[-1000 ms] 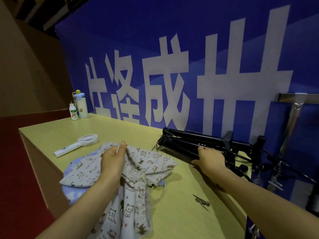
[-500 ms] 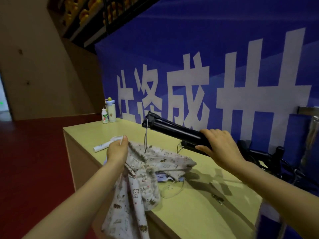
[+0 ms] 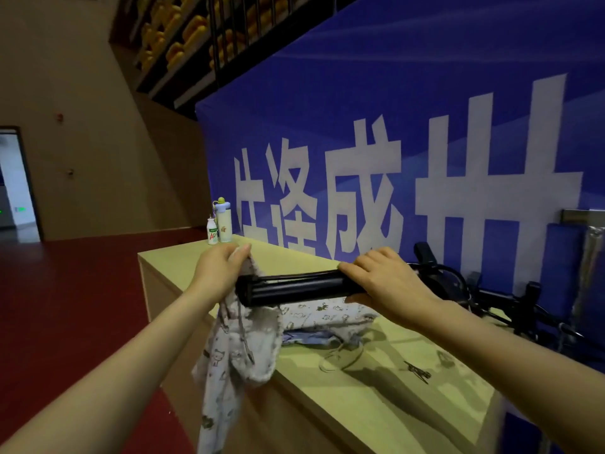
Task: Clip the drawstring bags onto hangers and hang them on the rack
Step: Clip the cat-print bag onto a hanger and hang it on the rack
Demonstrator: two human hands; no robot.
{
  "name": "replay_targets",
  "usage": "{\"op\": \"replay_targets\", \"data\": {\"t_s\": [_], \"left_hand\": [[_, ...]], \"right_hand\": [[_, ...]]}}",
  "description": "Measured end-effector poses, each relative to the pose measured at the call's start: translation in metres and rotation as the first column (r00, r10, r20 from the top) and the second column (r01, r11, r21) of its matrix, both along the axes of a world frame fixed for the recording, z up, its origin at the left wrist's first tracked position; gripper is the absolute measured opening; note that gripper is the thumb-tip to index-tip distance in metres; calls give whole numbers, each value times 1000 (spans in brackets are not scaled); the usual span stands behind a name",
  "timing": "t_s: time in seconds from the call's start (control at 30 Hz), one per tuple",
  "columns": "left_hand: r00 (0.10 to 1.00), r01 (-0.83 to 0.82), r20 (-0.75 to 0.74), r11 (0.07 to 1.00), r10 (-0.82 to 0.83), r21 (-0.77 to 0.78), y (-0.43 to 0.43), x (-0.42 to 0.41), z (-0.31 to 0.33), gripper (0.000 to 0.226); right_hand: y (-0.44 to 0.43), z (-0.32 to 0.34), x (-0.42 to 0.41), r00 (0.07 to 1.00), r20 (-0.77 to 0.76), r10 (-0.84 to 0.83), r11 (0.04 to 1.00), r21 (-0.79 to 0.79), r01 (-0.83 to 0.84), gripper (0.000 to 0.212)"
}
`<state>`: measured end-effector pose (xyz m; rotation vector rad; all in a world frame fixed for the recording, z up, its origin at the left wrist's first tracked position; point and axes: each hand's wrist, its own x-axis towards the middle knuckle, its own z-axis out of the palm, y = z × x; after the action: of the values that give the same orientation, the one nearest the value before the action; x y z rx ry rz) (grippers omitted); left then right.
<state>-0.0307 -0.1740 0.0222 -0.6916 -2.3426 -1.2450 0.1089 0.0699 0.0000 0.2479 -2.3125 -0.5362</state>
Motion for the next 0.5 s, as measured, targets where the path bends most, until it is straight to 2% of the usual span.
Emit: {"op": "replay_targets", "data": {"t_s": [0.1, 0.2, 0.27, 0.37, 0.5], "left_hand": [[987, 82, -117, 966, -114, -245, 15, 18, 0, 41], [970, 102, -174, 934, -169, -342, 32, 26, -9, 37], [949, 144, -233, 948, -213, -284, 41, 30, -14, 37], [952, 197, -222, 977, -210, -79, 46, 36, -15, 32], [972, 98, -217, 994, -85, 53, 43, 37, -22, 35]], "right_hand": [[-14, 0, -7, 1000, 23, 7, 999, 44, -8, 52], [-33, 11, -13, 1000, -16, 14, 995, 99, -12, 51], [-46, 19, -16, 998, -62, 34, 985, 169, -23, 46], [-59, 29, -19, 983, -148, 107, 965, 255, -66, 34], [-71, 35, -23, 964, -146, 220, 933, 320, -165, 24]]}}
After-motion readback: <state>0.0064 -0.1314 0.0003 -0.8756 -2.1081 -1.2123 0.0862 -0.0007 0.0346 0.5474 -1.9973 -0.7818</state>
